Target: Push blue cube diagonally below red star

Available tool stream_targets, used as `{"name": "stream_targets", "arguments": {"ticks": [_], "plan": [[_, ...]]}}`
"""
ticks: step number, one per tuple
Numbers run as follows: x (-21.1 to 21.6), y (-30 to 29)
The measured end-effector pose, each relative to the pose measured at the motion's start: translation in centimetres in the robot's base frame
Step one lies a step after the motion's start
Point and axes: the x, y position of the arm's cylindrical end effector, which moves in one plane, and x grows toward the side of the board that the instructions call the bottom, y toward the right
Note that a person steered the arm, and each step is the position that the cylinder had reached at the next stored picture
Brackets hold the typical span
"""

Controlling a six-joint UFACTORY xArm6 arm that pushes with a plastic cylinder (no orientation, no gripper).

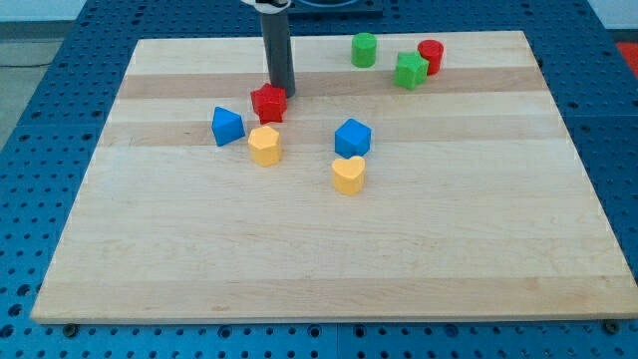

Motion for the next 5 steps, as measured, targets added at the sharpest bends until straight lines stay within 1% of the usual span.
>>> {"name": "stream_targets", "arguments": {"ticks": [1, 2, 3, 5], "plan": [[0.0, 5.6], [1.1, 8.1], [4.0, 8.1], [8.6, 7.4]]}}
